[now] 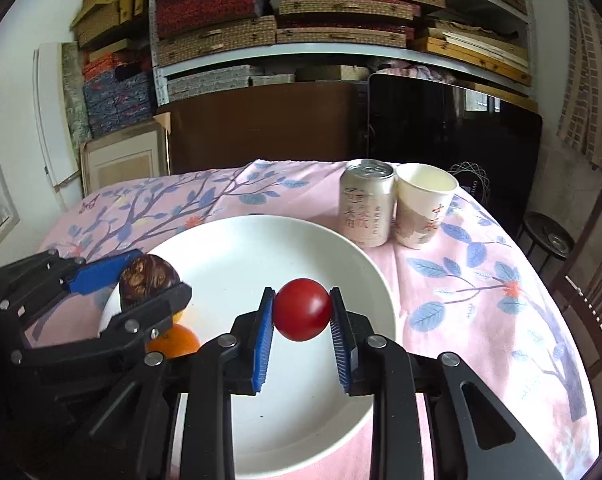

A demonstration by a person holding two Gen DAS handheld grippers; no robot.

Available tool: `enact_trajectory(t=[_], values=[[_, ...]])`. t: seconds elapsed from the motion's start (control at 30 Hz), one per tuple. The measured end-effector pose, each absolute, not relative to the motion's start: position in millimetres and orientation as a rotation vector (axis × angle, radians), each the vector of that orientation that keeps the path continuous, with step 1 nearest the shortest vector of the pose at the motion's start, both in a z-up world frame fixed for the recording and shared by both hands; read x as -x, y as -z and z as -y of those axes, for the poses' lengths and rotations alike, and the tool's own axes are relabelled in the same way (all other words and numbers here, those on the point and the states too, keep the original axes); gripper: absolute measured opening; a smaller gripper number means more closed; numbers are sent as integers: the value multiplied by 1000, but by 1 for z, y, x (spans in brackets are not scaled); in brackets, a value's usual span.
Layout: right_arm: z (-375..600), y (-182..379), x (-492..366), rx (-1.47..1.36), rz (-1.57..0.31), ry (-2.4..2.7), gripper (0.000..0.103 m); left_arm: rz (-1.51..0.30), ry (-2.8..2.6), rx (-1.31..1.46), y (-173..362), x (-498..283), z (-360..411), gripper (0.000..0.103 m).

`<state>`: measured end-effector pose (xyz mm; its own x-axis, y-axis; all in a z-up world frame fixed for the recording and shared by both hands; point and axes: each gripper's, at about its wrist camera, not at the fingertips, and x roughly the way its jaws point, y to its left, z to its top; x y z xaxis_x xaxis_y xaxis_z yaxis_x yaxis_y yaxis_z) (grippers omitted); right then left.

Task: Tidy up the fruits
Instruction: 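Carry the mangosteen and tomato to the white plate and open both tools, then withdraw both open tools from the plate toward the fruit pile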

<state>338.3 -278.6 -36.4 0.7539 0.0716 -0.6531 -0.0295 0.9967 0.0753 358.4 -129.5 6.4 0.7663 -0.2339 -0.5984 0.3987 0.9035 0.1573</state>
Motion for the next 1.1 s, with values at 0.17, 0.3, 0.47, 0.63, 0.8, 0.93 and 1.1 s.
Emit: enact_trajectory(t=[0.17,0.3,0.47,0.63,0.8,0.93,1.1], values=[[288,43,-343,-83,-744,-40,27,-617,342,-285,-4,-359,131,43],[290,51,-347,-109,-769,-47,30,-626,303,-271,-4,-363,126,70],[301,53,-347,-111,-767,29,88,-511,186,-292,-11,-355,111,99],[303,44,-343,-100,-799,-11,92,-611,167,-209,-12,-351,80,99],[290,28,-297,26,-803,-103,92,-687,158,-140,-15,-304,31,99],[285,25,-231,67,-838,-196,92,-750,240,-151,-13,-243,3,99],[278,31,-173,58,-828,-220,93,-801,273,-318,19,-192,8,99]])
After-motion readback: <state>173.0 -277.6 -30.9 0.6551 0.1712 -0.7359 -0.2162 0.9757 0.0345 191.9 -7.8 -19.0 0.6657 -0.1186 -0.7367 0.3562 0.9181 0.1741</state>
